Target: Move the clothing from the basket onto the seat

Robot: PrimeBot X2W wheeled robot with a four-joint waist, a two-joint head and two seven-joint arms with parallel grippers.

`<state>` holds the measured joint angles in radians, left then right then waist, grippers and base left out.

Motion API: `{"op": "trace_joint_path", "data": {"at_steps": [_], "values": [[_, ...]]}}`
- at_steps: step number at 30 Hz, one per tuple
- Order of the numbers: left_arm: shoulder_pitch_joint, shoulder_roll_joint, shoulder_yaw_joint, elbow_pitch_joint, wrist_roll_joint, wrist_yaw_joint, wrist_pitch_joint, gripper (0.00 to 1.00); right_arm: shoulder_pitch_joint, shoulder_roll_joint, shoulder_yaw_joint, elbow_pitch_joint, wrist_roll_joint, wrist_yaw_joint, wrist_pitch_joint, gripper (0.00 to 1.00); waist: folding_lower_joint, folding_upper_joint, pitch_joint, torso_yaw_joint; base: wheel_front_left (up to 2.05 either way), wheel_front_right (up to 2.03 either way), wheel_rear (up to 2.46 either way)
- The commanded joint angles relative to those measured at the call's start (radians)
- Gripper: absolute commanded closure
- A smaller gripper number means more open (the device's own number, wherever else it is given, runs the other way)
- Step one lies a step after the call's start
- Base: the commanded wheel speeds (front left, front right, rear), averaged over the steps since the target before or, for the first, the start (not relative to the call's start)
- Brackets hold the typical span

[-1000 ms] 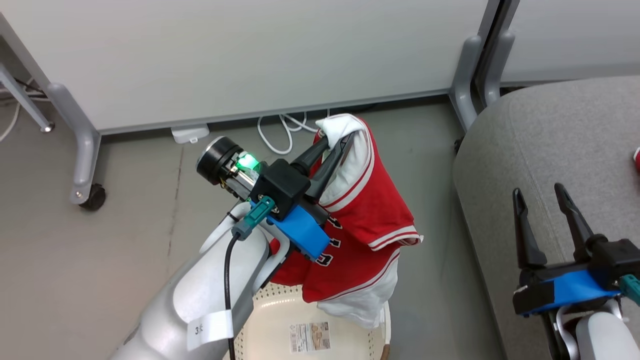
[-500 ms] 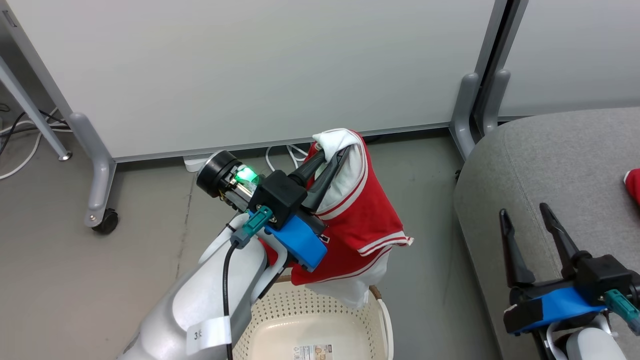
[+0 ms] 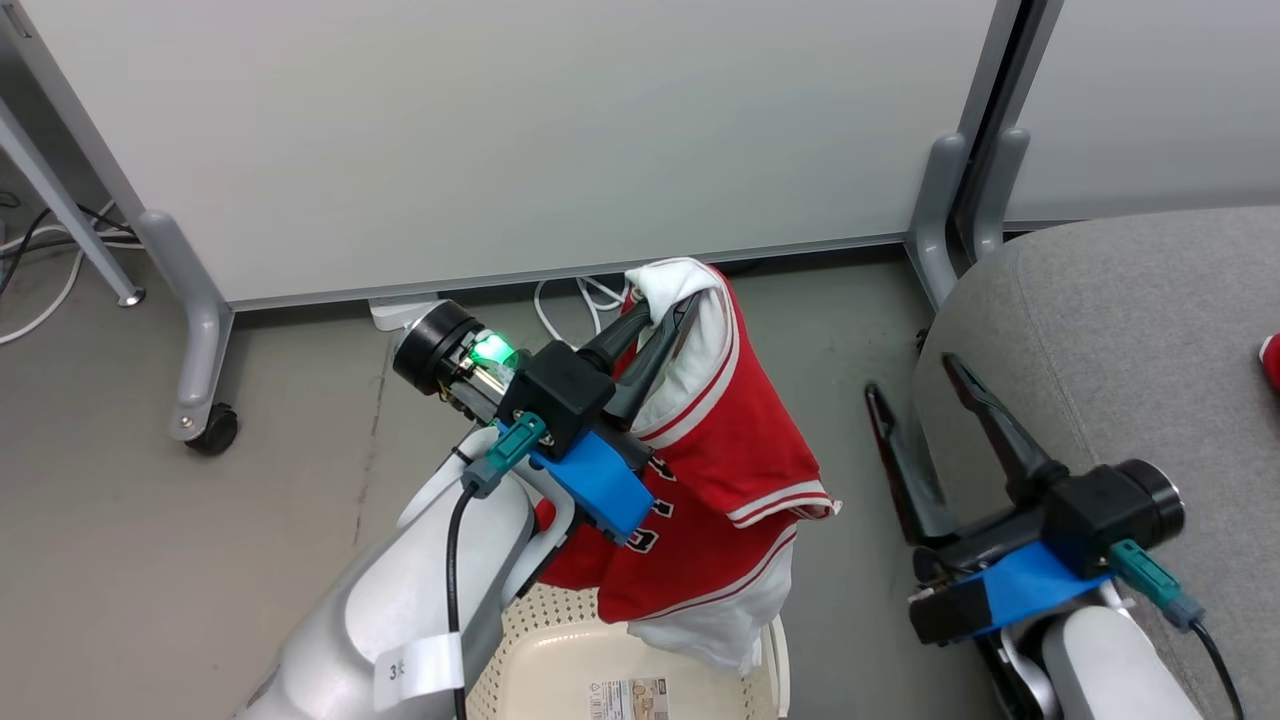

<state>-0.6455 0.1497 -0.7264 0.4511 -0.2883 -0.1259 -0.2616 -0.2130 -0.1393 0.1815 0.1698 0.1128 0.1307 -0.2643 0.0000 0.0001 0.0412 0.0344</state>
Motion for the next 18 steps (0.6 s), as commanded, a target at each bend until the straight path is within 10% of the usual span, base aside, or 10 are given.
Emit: {"op": "trace_joint_path", "data": {"at_steps": [1,18], "values": [[-0.001,0.0,0.003,0.0,0.004,-0.004,-0.005,1.0,-0.019,-0.007,0.018,-0.007,0.014,0.0,0.0,0.0,0.0,-0.0001,0.003,0.001,0.0,0.0,0.0],[-0.034,-0.018,-0.01,-0.001,0.016,-0.003,-0.005,1.0,-0.202,-0.002,0.227,0.059,0.046,0.0,0.0,0.0,0.0,-0.0001,0.045,0.018,0.0,0.0,0.0]]}}
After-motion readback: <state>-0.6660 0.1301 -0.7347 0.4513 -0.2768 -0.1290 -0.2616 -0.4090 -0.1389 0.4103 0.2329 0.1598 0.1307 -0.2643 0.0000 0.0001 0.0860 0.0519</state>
